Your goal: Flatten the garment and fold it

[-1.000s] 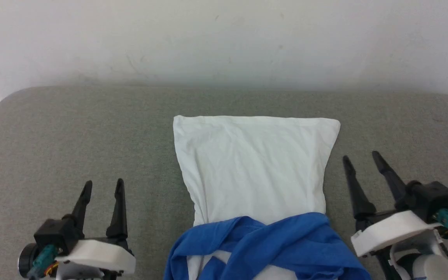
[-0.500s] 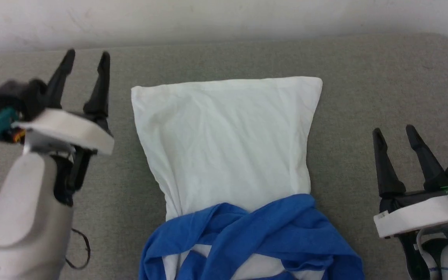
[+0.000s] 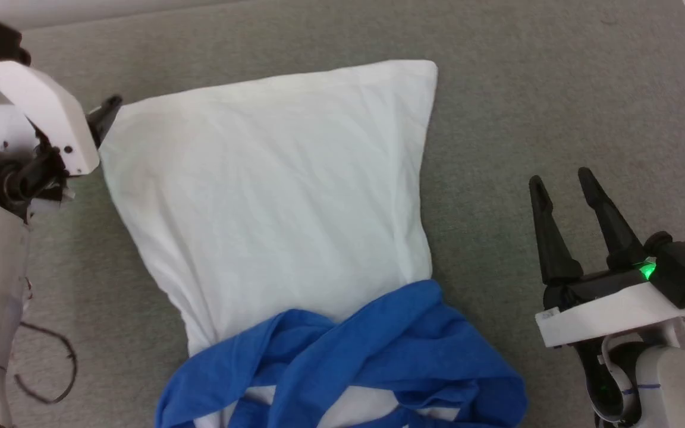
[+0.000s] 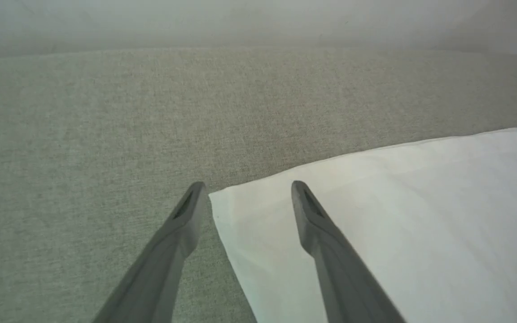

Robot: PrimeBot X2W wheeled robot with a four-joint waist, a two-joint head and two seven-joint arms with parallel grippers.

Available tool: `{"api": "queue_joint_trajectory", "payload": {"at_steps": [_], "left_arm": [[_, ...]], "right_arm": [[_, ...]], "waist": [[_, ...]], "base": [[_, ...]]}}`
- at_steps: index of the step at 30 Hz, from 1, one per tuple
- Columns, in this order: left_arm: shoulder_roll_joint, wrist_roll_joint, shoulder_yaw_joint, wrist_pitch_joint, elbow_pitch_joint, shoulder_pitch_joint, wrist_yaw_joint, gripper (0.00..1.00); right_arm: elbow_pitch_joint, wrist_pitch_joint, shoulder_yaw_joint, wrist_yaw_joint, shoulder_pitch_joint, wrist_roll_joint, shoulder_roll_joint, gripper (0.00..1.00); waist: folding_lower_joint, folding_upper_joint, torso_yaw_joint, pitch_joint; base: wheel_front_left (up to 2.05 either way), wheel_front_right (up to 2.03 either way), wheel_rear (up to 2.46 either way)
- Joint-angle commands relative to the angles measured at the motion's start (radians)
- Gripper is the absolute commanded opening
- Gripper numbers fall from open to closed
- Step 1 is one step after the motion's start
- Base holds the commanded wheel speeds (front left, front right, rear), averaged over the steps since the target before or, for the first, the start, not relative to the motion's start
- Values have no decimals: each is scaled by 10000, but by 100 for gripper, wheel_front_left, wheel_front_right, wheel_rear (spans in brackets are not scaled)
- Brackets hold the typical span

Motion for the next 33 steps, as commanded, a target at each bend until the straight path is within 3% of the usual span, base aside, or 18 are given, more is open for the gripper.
{"api": "queue_joint_trajectory", "payload": {"at_steps": [1, 7, 8, 9, 10, 11, 14, 20, 24, 33], "left_arm": [[46, -64, -42, 77, 79, -111, -60, 100], [275, -435, -455, 1828, 1377, -161, -67, 100], [236, -578, -642, 2734, 1787, -42, -67, 100], [181, -678, -738, 3185, 1899, 23, -68, 84], [120, -781, -821, 3589, 1958, 89, -68, 37], [51, -876, -902, 3916, 1957, 154, -68, 0], [-42, -1006, -985, 4214, 1849, 240, -69, 0], [-343, -1135, -874, 3356, 1501, 404, -67, 0], [-463, -737, -1138, 2272, 1062, 229, -68, 0], [-962, -637, -2007, 251, -428, -566, -70, 0]], "right_arm": [[40, -67, 22, -7, -141, 66, 12, 100], [331, -308, 124, -7, -280, 187, 12, 100], [400, -338, 93, -7, -271, 203, 12, 100], [426, -347, 68, -7, -265, 209, 12, 100], [447, -351, 28, -7, -263, 210, 12, 100], [469, -332, -22, -7, -266, 193, 12, 100], [493, -250, -100, -7, -369, 177, 12, 100], [1244, 801, 237, -7, -1617, 382, 12, 100], [2712, 1948, 327, -7, -3266, 1062, -6, 100], [6800, 4411, 854, -7, -7289, 2173, -875, 100]], "waist": [[-2, 1, -488, 477], [-2, 1, -787, 694], [-2, 1, -821, 710], [-2, 1, -826, 707], [-2, 1, -817, 709], [-2, 1, -791, 706], [-2, 1, -723, 719], [-2, 1, -357, 674], [-2, 1, 92, 654], [-2, 1, 1376, 909]], "base": [[0, 0, 0], [0, 0, 0], [0, 0, 0], [0, 0, 0], [0, 0, 0], [0, 0, 0], [0, 0, 0], [0, 0, 0], [0, 0, 0], [0, 0, 0]]}}
